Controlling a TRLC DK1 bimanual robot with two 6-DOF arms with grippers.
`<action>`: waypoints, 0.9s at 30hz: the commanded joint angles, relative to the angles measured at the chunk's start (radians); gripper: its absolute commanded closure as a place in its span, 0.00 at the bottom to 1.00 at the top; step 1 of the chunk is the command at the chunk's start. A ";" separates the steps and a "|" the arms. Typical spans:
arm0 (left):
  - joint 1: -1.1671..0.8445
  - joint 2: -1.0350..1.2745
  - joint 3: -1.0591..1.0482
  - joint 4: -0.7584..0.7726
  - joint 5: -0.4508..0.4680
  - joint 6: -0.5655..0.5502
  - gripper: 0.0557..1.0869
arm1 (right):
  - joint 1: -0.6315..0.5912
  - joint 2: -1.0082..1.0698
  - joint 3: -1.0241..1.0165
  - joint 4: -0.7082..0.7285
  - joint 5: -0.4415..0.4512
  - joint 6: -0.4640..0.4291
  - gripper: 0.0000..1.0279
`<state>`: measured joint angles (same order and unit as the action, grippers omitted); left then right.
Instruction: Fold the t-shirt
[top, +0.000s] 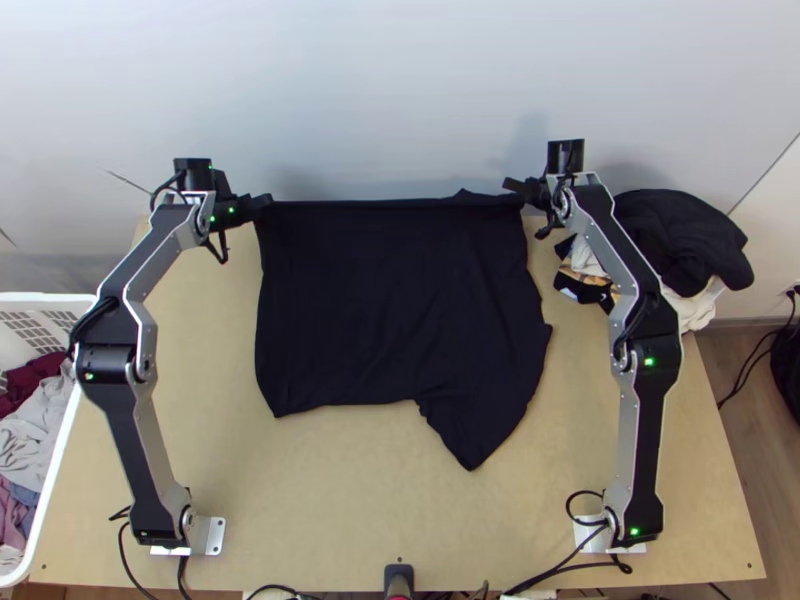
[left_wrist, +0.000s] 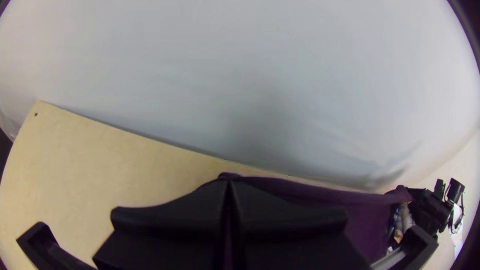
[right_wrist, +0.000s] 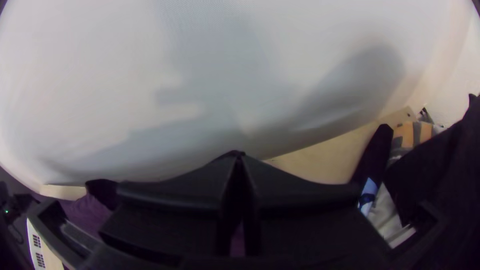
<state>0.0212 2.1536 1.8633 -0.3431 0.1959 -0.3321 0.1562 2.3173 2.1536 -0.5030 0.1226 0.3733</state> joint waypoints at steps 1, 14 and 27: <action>0.002 -0.089 -0.154 0.039 0.016 0.013 0.96 | 0.014 -0.095 -0.163 0.004 -0.003 -0.001 0.97; 0.003 -0.327 -0.487 0.118 0.030 0.013 0.97 | 0.026 -0.381 -0.607 0.110 -0.049 0.030 0.97; -0.021 -0.494 -0.774 0.185 0.028 0.007 0.96 | 0.051 -0.573 -0.874 0.147 -0.070 0.049 0.97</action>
<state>0.0151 1.7378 1.2263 -0.1932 0.2214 -0.3180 0.1967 1.8351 1.4048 -0.3660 0.0647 0.4156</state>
